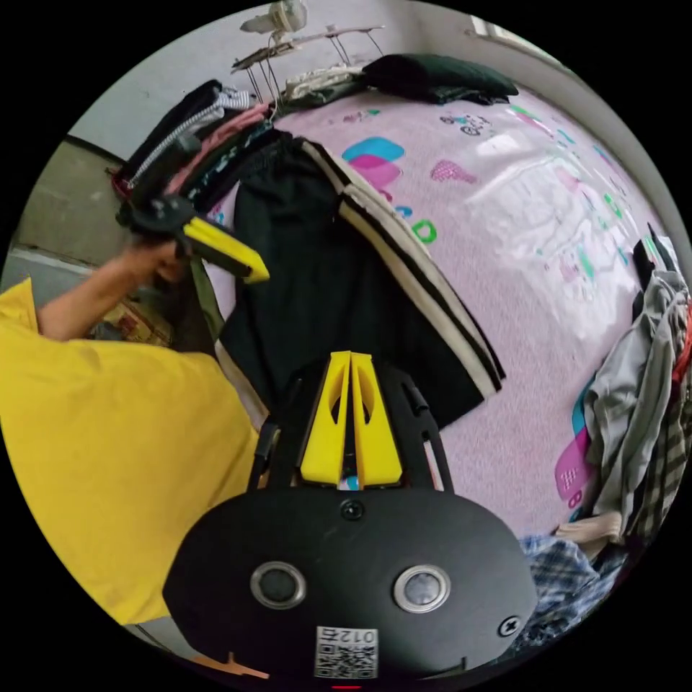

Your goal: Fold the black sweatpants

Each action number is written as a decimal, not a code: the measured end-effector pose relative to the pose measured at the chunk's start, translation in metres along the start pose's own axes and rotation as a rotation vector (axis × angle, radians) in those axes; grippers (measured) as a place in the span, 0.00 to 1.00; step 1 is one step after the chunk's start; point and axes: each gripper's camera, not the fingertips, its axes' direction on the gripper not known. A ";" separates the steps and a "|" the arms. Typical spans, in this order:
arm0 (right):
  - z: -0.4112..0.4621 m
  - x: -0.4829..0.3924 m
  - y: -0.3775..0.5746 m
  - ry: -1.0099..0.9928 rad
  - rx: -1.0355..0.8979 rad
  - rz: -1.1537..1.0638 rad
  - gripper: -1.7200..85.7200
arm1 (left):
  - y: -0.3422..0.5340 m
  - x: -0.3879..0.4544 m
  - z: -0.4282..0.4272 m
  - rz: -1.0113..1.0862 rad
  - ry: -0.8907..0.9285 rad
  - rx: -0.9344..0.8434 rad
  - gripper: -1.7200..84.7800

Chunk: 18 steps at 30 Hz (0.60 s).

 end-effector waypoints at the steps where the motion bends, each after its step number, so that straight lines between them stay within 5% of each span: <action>1: 0.001 0.001 -0.017 -0.002 0.023 -0.014 0.02 | -0.002 0.001 0.003 0.002 0.003 -0.009 0.03; 9: 0.039 0.035 -0.098 0.049 -0.052 0.075 0.02 | 0.006 -0.002 0.005 -0.058 0.122 0.009 0.03; 18: -0.015 0.103 -0.063 -0.245 0.021 0.291 0.02 | 0.018 0.021 -0.016 -0.057 0.159 0.022 0.03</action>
